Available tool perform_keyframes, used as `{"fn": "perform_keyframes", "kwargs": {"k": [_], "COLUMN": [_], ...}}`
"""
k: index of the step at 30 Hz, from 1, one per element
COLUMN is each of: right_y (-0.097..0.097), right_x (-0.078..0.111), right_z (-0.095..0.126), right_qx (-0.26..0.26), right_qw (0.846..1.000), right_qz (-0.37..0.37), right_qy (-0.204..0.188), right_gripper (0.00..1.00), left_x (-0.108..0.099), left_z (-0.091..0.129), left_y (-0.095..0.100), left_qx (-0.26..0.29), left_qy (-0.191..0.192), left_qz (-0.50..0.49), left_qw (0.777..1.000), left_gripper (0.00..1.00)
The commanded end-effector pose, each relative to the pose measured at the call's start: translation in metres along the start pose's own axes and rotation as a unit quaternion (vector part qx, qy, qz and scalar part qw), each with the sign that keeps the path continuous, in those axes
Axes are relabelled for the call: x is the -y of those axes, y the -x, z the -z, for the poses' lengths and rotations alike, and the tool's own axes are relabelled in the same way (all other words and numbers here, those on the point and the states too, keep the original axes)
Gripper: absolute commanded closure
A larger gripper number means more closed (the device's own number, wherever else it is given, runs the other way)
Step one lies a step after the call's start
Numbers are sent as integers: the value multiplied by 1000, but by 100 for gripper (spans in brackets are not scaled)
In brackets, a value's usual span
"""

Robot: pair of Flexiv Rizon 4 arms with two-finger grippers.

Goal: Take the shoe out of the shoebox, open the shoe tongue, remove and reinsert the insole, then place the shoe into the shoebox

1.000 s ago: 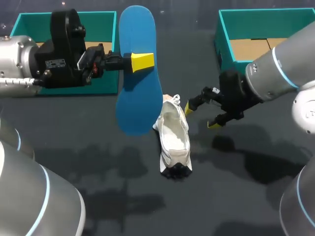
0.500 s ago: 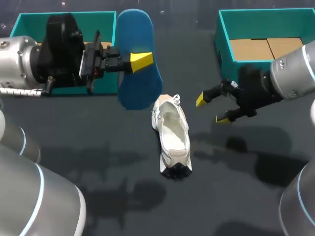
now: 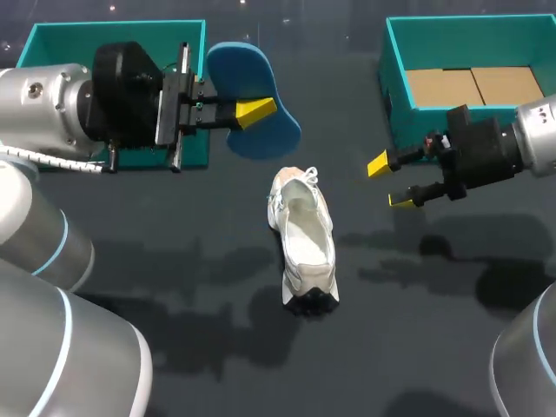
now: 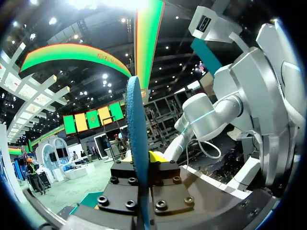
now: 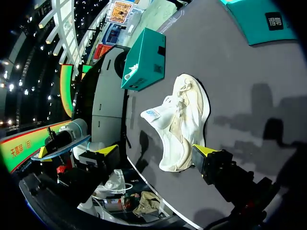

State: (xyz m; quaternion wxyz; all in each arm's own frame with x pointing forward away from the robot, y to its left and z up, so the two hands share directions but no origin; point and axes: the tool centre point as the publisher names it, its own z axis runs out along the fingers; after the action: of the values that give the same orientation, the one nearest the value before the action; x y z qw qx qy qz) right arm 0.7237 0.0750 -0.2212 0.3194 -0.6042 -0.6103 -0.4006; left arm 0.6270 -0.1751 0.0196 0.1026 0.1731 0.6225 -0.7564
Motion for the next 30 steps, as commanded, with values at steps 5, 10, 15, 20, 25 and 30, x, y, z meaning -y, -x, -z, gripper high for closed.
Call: {"fn": "perform_keyframes", "kwargs": {"k": [5,10,15,20,25,30], "right_y": [-28,-30,-30,-32,-46,-58], "right_x": [-15,-19,-19,-21,-29,-38], "right_z": [12,13,13,14,25,29], "right_qx": [-47,-53,-53,-64,-101,-120], "right_qw": [999,999,999,998,994,992], "right_qz": [16,6,6,8,23,27], "right_qy": [0,4,4,8,24,20], "right_gripper": [0,0,0,0,0,0], "left_x": [-18,-20,-20,-24,-49,-68], "left_z": [-15,-15,-15,-17,-22,-22], "left_y": [12,13,13,6,3,4], "left_qx": [-46,-42,-42,-68,-110,-109], "left_qy": [36,19,19,28,46,59], "left_qz": [-256,-289,-289,-358,-463,-532], "left_qw": [965,956,956,931,878,838], "left_gripper": [100,100,100,100,100,100]}}
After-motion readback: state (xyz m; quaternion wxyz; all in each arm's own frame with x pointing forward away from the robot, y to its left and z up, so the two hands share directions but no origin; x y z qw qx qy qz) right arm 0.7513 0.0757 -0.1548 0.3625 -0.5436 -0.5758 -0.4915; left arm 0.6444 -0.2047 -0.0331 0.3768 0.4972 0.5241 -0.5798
